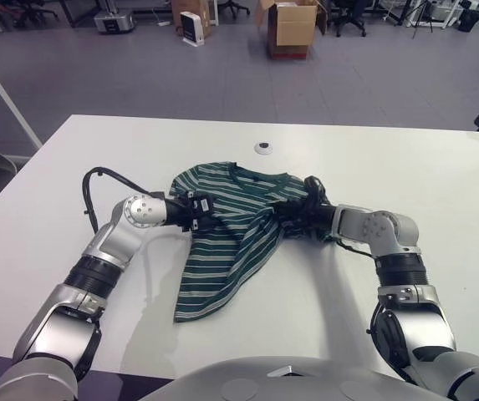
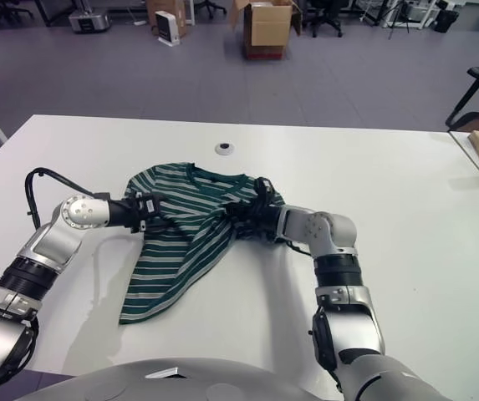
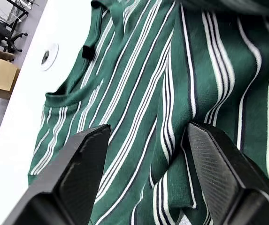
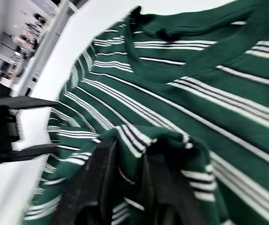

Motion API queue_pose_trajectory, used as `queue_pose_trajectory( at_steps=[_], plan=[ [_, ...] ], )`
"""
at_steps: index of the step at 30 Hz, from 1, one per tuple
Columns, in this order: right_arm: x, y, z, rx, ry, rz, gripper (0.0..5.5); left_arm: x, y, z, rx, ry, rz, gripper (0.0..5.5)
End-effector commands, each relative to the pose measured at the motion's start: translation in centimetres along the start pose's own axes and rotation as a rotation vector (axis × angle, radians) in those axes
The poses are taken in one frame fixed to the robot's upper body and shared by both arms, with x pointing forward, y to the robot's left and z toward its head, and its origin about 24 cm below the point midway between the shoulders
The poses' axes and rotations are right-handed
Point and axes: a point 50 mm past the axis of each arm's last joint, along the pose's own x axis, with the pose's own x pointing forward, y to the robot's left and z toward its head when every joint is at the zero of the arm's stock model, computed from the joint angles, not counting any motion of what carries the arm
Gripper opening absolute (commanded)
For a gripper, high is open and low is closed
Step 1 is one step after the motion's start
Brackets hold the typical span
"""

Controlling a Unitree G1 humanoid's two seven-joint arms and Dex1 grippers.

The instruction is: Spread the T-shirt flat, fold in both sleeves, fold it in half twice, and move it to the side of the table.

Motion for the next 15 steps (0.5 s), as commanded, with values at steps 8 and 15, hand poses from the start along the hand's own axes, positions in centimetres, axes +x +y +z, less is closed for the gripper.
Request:
queue_pose_trajectory(
  at_steps=[8,15],
  plan=[
    [-7.7,2.6,-0.2,-0.356,0.0,0.161,2.62,-0.1,-2.2,-0.9,-0.071,0.033,-0.023,2.95],
    [-4.0,0.9,-3.9,-0.384,0.109,0.045,2.62,0.1,-2.6,-0.9,-0.071,0.044,-0.061,2.95]
  ],
)
